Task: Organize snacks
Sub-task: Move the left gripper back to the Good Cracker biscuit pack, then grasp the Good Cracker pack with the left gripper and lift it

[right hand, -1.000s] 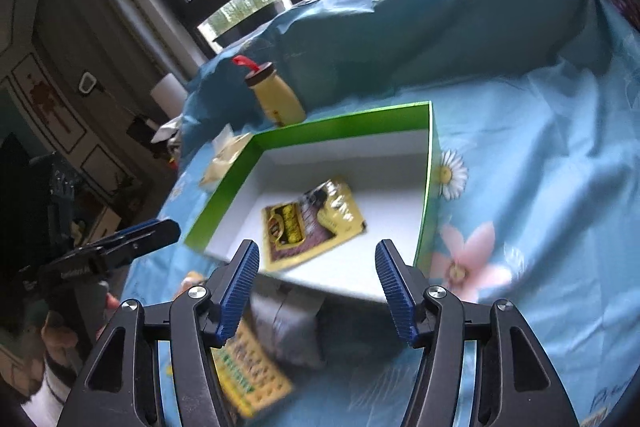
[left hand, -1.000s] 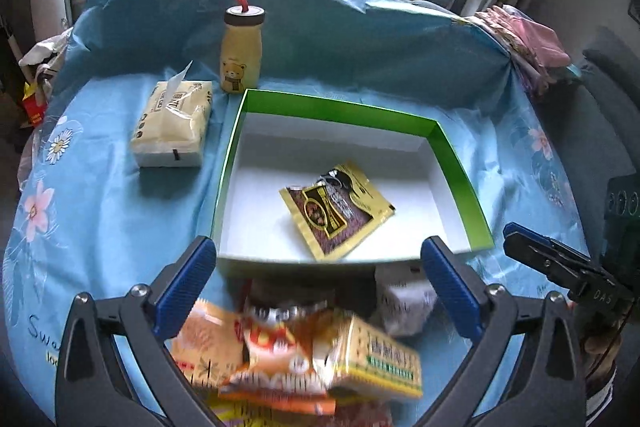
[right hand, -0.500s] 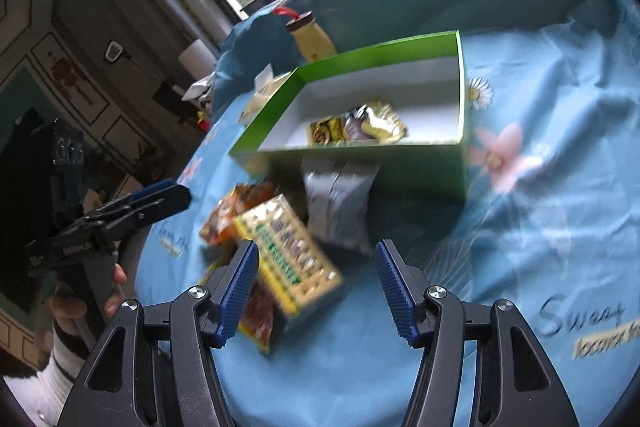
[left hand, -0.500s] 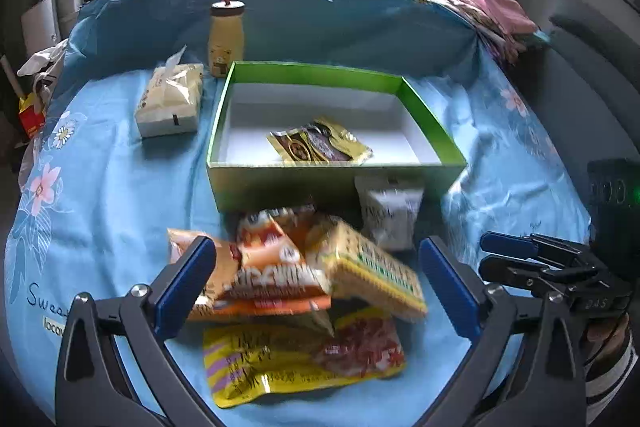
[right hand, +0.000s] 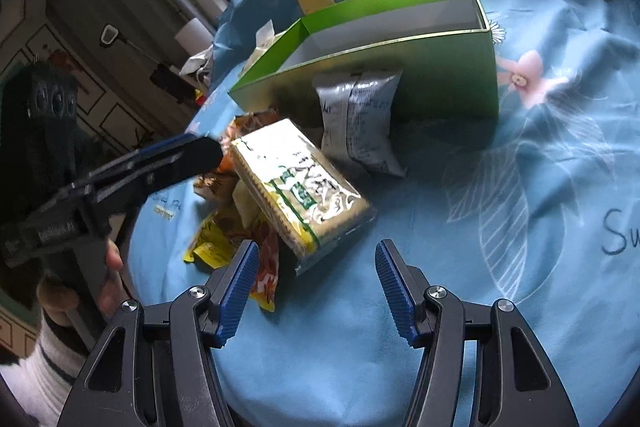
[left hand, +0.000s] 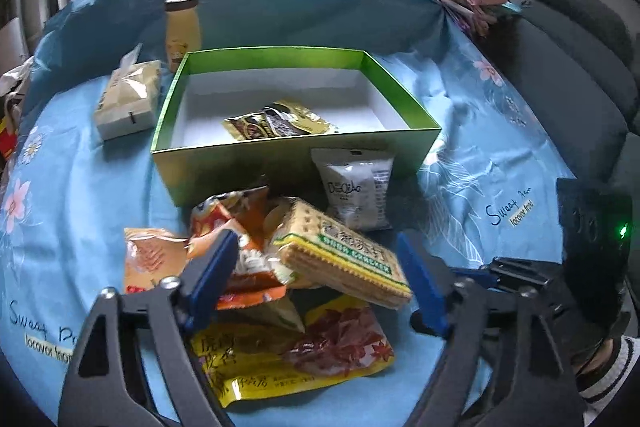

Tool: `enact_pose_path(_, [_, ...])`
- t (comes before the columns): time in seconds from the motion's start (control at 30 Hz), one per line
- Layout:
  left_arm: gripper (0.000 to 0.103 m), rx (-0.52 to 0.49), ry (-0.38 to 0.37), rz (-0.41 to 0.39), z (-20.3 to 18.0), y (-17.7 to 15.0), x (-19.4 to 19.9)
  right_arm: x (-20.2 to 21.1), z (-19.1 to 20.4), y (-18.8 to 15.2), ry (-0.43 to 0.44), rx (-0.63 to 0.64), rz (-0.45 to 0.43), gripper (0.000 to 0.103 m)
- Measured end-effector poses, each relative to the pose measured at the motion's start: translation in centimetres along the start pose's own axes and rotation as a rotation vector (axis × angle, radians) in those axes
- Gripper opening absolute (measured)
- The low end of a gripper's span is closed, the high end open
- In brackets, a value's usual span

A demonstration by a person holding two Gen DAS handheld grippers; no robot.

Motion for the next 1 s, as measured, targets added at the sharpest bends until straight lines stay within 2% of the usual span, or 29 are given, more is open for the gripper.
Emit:
enact_pose_path(0.07, [0.076, -0.014, 0.004, 0.016, -0.1, 0.3, -0.6, -0.3, -0.1, -0.2, 0.005, 0.000, 0.006, 0.061])
enact_pose_path(0.13, [0.067, -0.024, -0.005, 0.031, -0.2, 0.3, -1.1, -0.6, -0.1, -0.3, 0.009, 0.002, 0.008, 0.061])
enact_pose_path(0.4, [0.054, -0.038, -0.009, 0.073, -0.5, 0.6, -2.2, -1.3, -0.2, 0.0, 0.036, -0.007, -0.005, 0.060])
enact_pose_path(0.53, [0.044, -0.040, 0.005, 0.092, -0.5, 0.4, -2.7, -1.5, -0.3, 0.2, 0.030, -0.001, -0.005, 0.045])
enact_pose_path(0.73, [0.040, -0.023, -0.011, 0.088, -0.5, -0.1, -2.4, -0.8, -0.4, 0.3, 0.010, 0.008, -0.029, 0.036])
enact_pose_path(1.0, [0.040, -0.018, -0.013, 0.064, -1.6, -0.7, -1.1, 1.0, 0.1, -0.4, 0.005, 0.024, -0.055, 0.035])
Point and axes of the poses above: each gripper's, at about its wrist camera, not at the fingertips, and x roughly against the way its jaws point, z to its left, y to its top, the point moved 1 cm from there along -x, roughly the way its jaws point, and after that the axes turned 4 degrees about z, right-handed, at the moved point
